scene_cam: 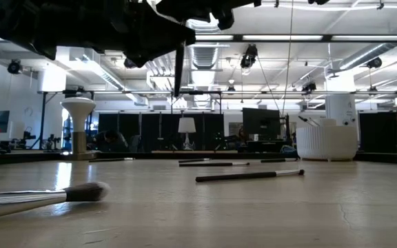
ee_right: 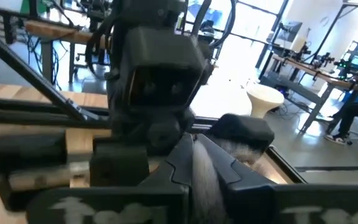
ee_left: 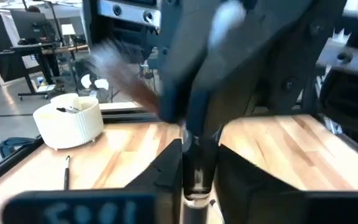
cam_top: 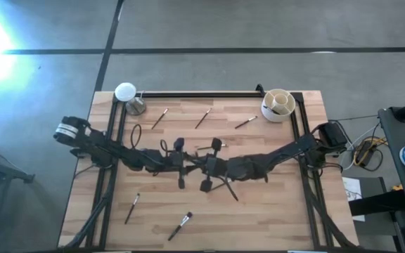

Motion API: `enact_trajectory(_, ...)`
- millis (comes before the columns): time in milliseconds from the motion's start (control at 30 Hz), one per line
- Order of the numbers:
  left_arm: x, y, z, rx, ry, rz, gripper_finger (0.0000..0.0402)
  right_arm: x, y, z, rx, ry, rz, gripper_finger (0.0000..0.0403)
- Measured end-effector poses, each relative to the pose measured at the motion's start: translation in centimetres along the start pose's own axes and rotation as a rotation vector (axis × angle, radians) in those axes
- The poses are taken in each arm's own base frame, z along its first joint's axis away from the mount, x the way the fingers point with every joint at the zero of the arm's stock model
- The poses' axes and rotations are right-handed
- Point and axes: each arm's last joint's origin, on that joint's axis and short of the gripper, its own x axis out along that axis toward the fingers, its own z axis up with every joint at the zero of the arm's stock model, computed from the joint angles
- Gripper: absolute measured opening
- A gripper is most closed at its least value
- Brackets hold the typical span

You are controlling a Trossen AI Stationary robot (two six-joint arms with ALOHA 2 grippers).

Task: Put items in baskets/containers
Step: Put the black highlighter brush into the white organizer

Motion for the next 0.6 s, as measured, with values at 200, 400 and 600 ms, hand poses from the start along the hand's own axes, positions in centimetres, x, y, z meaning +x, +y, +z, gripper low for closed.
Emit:
enact_trajectory(200, 0.0, 0.0, 0.1, -0.002, -0.001, 0.001, 0.0157, -0.4, -0.3, 0.3, -0.006, -0.008, 0.003, 0.0005)
enact_trajectory(400, 0.0, 0.0, -0.1, 0.010, 0.019, 0.002, 0.0145, -0.9, -0.7, 0.4, -0.001, -0.016, 0.001, 0.0006)
enact_trajectory(600, -0.2, 0.1, 0.0, 0.022, 0.036, 0.006, 0.0133, -2.0, -1.6, 1.8, -0.009, -0.045, -0.008, 0.0007)
